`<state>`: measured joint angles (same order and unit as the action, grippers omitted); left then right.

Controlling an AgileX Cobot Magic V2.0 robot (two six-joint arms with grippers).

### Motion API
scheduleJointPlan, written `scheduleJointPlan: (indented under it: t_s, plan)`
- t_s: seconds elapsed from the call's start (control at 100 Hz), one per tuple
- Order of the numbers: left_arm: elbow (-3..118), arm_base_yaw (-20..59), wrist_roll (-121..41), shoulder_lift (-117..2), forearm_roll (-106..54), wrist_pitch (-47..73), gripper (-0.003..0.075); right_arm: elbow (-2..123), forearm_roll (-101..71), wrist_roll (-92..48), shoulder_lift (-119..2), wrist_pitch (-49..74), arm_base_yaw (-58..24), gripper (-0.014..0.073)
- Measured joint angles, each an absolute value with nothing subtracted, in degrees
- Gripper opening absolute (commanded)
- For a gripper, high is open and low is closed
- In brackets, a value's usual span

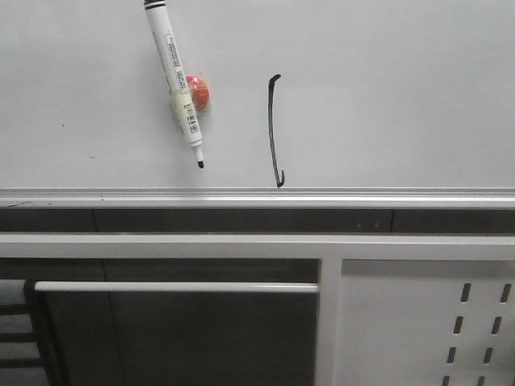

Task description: Write number 1 on whiteboard

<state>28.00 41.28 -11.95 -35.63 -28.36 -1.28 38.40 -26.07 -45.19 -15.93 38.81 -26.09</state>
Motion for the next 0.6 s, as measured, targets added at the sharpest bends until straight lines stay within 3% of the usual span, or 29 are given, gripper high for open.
scheduleJointPlan:
  t_s: [0.26,0.6]
  plan:
    - [22.49,41.28,-11.95,-19.39,-27.32,0.37,-0.0018,32.36,-24.70,-44.29,-7.09,32.67,-26.09,-0.0070]
    - [22.11,41.28,-11.95,-17.11,-27.22,0.81,-0.0018,32.36,-24.70,-44.17,-6.06,32.54,-26.09,-0.0070]
